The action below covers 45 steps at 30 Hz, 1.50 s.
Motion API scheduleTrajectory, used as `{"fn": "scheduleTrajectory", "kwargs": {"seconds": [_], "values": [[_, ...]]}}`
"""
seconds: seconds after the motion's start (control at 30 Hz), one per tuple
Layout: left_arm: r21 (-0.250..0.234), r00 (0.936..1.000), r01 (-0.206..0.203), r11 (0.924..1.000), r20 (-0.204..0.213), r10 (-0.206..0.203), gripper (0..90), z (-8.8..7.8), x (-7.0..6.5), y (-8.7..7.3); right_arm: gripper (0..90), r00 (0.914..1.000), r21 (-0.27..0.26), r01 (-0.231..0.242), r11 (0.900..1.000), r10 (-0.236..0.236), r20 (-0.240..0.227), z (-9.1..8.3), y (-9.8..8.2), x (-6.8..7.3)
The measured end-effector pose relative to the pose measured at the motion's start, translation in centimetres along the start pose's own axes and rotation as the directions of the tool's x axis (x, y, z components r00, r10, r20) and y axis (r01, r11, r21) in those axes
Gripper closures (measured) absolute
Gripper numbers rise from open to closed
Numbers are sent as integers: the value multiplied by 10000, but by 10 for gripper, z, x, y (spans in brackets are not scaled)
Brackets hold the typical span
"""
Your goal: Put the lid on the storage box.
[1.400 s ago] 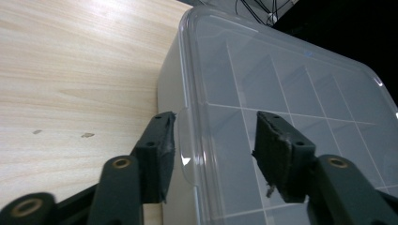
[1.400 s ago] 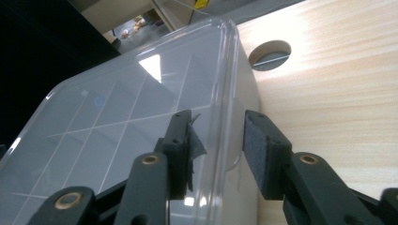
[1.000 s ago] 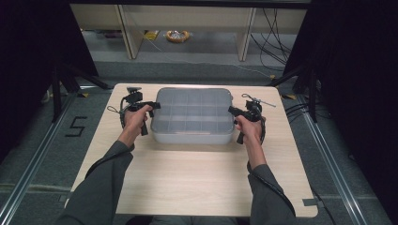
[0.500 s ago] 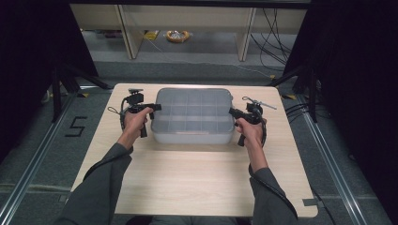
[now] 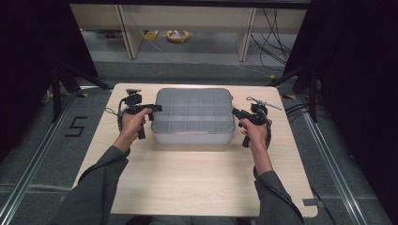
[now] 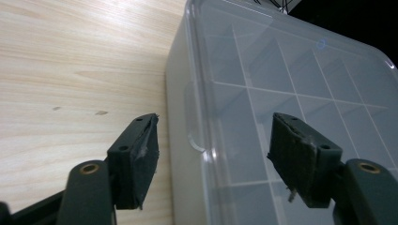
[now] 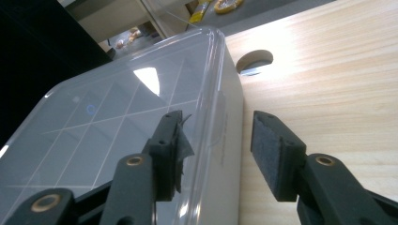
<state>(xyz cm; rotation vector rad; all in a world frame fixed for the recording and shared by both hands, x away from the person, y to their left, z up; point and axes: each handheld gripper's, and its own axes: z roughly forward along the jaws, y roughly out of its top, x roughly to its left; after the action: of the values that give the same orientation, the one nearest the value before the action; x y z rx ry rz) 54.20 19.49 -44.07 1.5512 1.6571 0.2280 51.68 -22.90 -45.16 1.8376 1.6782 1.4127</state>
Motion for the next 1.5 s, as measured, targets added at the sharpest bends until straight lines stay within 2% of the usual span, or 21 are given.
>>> {"fn": "scheduleTrajectory", "kwargs": {"seconds": [0.07,0.17,0.27,0.33,0.43,0.47,0.5,0.67,0.73,0.83,0.87,0.93,0.97,1.13,1.2,1.23,1.27,1.3,1.37,1.43,1.5], "values": [[-105,9999,6,9999,171,-5,322,-8,5,-2,532,9995,138,-250,9996,252,-191,-8,-1,2],[-161,9985,23,9999,548,-14,310,-21,11,-5,520,9995,16,239,9997,-239,-227,-20,-3,1],[-237,9960,-468,9986,749,485,312,-35,12,-12,513,9982,22,434,9991,-432,-407,-30,-6,1],[-297,9931,-698,9971,927,723,312,-46,13,-20,506,9937,17,979,9952,-977,-543,-35,-9,-2],[-191,9801,-1323,9910,1467,1337,299,-66,10,-44,495,9883,78,1328,9911,-1318,-762,-48,-20,0],[-191,9801,-1323,9910,1467,1337,299,-66,10,-44,495,9883,78,1328,9911,-1318,-762,-48,-20,0],[-240,9736,-1516,9882,1689,1535,299,-73,10,-54,481,9866,163,1383,9903,-1364,-893,-54,-25,1],[-495,9604,-1732,9836,2127,1799,292,-87,6,-79,439,9812,84,1559,9877,-1538,-1163,-65,-35,6],[-567,9500,-2264,9724,2074,2333,278,-93,0,-96,404,9789,204,1701,9852,-1666,-1187,-70,-42,8],[-485,9426,-2302,9719,2372,2351,258,-94,-3,-110,388,9772,203,1796,9835,-1760,-1184,-74,-45,9],[-256,9323,-2506,9677,2630,2484,235,-93,-6,-121,367,9804,334,1609,9864,-1558,-1203,-77,-49,12],[-189,9311,-2485,9684,2708,2442,220,-93,-7,-125,362,9768,273,1856,9822,-1814,-1142,-78,-51,10],[-92,9258,-2572,9663,2843,2491,208,-93,-8,-130,355,9750,313,1907,9812,-1856,-1221,-80,-52,10],[220,9061,-3137,9493,3059,2923,180,-92,-12,-149,332,9743,429,1918,9805,-1850,-1282,-86,-63,10],[257,8978,-3496,9365,2948,3271,176,-92,-13,-156,325,9701,332,2159,9758,-2105,-1210,-88,-65,9],[261,8950,-3604,9324,2914,3378,171,-92,-13,-159,322,9698,363,2150,9759,-2090,-1261,-91,-67,10],[254,8979,-3535,9351,2895,3316,157,-92,-14,-163,318,9780,533,1813,9820,-1743,-1150,-93,-69,13],[286,8943,-3605,9323,2946,3368,157,-92,-14,-166,315,9716,435,2071,9774,-2002,-1262,-94,-71,11],[231,8824,-3820,9239,3062,3572,151,-93,-15,-173,306,9695,467,2121,9761,-2042,-1354,-97,-77,11],[254,8798,-3914,9199,3032,3660,151,-94,-15,-175,302,9684,523,2210,9739,-2128,-1300,-97,-80,11],[220,8690,-4078,9128,3160,3807,151,-95,-17,-179,301,9655,515,2288,9721,-2198,-1397,-98,-82,12]]}}
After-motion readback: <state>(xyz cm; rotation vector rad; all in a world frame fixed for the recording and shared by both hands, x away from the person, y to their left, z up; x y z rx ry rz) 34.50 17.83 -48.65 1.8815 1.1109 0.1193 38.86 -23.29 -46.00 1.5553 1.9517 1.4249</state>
